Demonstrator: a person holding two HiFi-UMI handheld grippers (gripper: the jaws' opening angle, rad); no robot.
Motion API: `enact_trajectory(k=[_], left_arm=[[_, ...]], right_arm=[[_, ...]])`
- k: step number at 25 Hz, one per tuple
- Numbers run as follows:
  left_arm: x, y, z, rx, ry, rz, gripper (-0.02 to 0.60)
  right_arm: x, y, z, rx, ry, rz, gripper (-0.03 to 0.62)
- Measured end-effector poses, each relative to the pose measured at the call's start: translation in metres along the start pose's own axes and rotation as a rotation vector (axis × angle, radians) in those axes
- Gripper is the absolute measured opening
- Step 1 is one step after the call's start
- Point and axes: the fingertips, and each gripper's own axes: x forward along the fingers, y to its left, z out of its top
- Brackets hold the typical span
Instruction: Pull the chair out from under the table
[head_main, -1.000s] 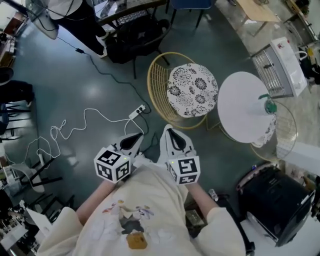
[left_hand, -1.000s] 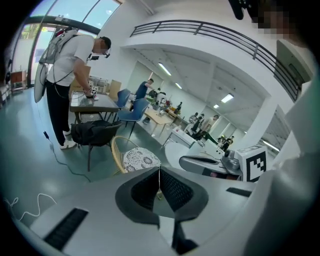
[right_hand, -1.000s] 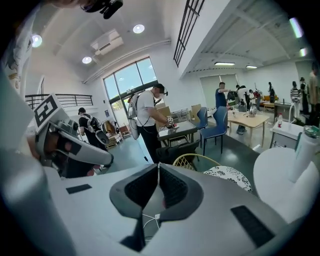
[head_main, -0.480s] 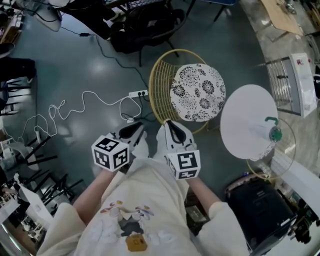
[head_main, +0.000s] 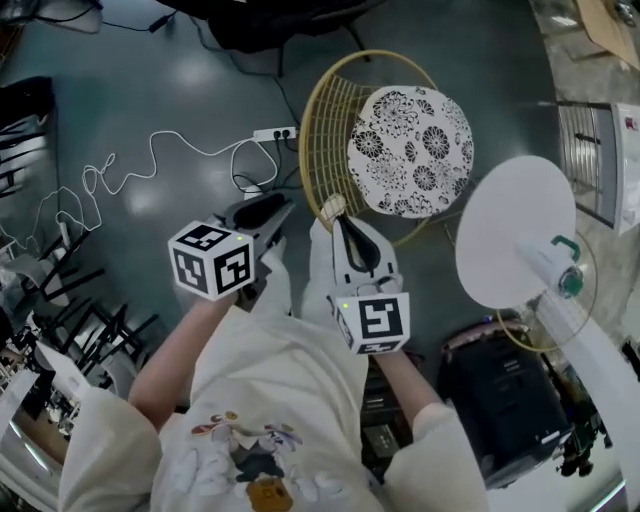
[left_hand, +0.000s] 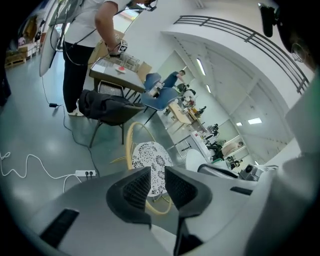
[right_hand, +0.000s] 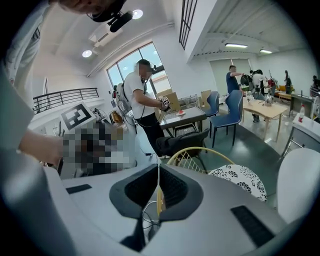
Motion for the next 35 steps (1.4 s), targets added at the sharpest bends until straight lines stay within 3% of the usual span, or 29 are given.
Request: enact_trajectory(k=[5, 12, 17, 21, 27, 29, 31, 35], left_arm=[[0.032, 0.025, 0.006, -0.024, 0.026, -0.001, 0.094], [0.062, 0.050, 0.003, -0.042, 0.073, -0.001, 0.125], [0.089, 0.070, 0.005, -0.104, 0.087, -0.029, 0.126], [0.102, 0.082, -0.004, -0.105, 0.124, -0.033, 0.126], [0.118, 0.088, -0.014, -0.104, 0.139, -0.063, 0.124], [0.121, 0.085, -0.011, -0.114, 0.134, -0.074, 0.124], [0.124, 0.086, -0.010, -0.149, 0.129, -0.080, 0.107], [0.128, 0.085, -0.006, -0.270, 0.097, -0.122, 0.069]], right_arm=[[0.019, -0.006, -0.023, 0.008, 0.044, -0.001, 0.014], [0.042, -0.009, -0.024, 0.030, 0.033, -0.029, 0.014], [0.059, -0.016, -0.033, 0.066, 0.046, -0.042, 0.014], [0.072, -0.019, -0.046, 0.061, 0.062, -0.049, 0.015], [0.090, -0.010, -0.083, 0.033, 0.167, 0.034, 0.020], [0.095, -0.004, -0.098, 0.008, 0.221, 0.058, 0.064], [0.103, 0.003, -0.113, -0.001, 0.257, 0.083, 0.114], [0.113, 0.007, -0.131, 0.023, 0.294, 0.084, 0.114]])
